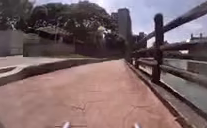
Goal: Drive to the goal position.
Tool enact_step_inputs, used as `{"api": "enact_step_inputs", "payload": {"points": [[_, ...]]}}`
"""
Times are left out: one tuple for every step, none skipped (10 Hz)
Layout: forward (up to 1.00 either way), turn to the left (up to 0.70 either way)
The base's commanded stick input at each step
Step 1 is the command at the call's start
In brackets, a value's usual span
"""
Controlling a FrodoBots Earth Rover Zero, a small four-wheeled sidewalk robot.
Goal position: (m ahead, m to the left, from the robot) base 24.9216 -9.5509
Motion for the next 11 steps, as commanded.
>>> {"api": "enact_step_inputs", "payload": {"points": [[0.7,-0.04],[0.7,-0.31],[0.7,-0.35],[0.7,-0.35],[0.7,-0.23],[0.7,0.0],[0.7,0.0],[0.7,0.0],[0.7,0.0],[0.7,0.0],[0.7,-0.07]]}}
